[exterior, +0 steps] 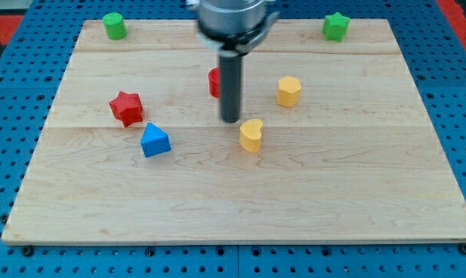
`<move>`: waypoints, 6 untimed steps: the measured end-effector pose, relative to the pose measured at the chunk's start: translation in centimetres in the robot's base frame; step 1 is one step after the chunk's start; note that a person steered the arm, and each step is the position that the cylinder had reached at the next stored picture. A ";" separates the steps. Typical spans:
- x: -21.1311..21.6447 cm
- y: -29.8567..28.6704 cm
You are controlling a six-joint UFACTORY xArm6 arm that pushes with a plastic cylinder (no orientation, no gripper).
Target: Slide the blue triangle towards the center left
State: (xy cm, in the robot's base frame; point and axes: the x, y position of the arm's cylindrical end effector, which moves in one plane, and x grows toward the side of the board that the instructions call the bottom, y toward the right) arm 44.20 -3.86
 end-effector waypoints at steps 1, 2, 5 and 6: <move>3.1 -5.7; 5.0 -7.4; 6.3 -21.3; 1.4 -22.2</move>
